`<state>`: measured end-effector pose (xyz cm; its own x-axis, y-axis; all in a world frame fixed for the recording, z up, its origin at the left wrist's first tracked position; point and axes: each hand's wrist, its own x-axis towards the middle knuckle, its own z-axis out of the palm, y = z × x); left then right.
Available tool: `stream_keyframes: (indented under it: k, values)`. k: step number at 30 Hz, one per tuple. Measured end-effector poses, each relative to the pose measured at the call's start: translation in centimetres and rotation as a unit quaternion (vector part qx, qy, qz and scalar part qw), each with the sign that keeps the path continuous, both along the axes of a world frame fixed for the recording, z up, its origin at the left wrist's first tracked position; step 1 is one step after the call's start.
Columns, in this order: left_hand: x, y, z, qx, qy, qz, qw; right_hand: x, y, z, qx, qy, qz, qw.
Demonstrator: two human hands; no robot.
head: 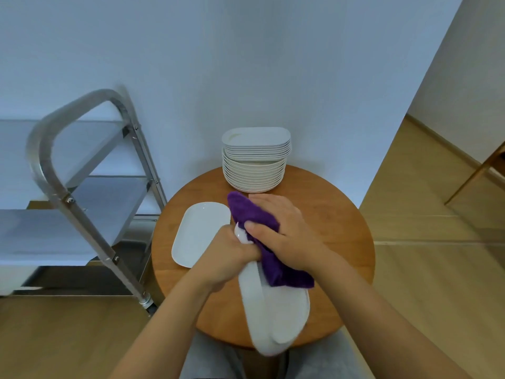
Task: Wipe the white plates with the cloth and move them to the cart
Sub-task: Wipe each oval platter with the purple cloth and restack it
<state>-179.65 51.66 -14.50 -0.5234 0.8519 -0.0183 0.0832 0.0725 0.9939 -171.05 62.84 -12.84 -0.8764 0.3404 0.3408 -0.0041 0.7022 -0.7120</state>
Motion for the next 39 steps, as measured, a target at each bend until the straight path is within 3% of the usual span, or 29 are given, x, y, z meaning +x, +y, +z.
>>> stream_keyframes:
  k: [9,14,20,23,26,29,32,34,36,39]
  values:
    - [0.6,-1.0,1.0,0.059,-0.077,0.077,0.992,-0.3,2.2,0.3,-0.241,0.009,-0.031,0.970]
    - [0.5,-0.9,0.9,0.121,-0.152,0.123,0.973,1.2,2.2,-1.3,-0.299,-0.008,-0.055,0.953]
    - [0.3,-0.6,0.9,0.140,-0.156,0.229,0.951,3.6,0.3,-4.2,-0.390,0.032,-0.111,0.914]
    - [0.9,0.2,0.4,0.147,-0.146,0.298,0.932,3.6,-0.8,-5.0,-0.454,0.083,-0.214,0.861]
    - [2.3,1.1,-0.2,0.149,-0.144,0.343,0.916,3.2,-1.6,-5.7,-0.537,0.076,-0.293,0.787]
    - [2.2,1.2,-0.6,0.127,-0.123,0.311,0.934,3.3,-1.4,-5.8,-0.583,0.063,-0.307,0.750]
    - [-0.7,-0.3,-0.6,0.122,-0.216,0.148,0.957,4.3,1.2,-4.2,-0.536,0.030,-0.278,0.796]
    - [-2.6,-1.5,-0.6,0.096,-0.347,0.051,0.932,4.8,3.0,-2.9,-0.473,-0.004,-0.252,0.844]
    - [-3.0,-1.8,-0.8,0.031,-0.421,0.050,0.905,4.7,3.7,-2.4,-0.410,-0.037,-0.243,0.878]
    - [-2.0,-0.9,-1.3,0.031,-0.433,0.123,0.892,3.5,3.6,-2.7,-0.318,-0.047,-0.256,0.912]
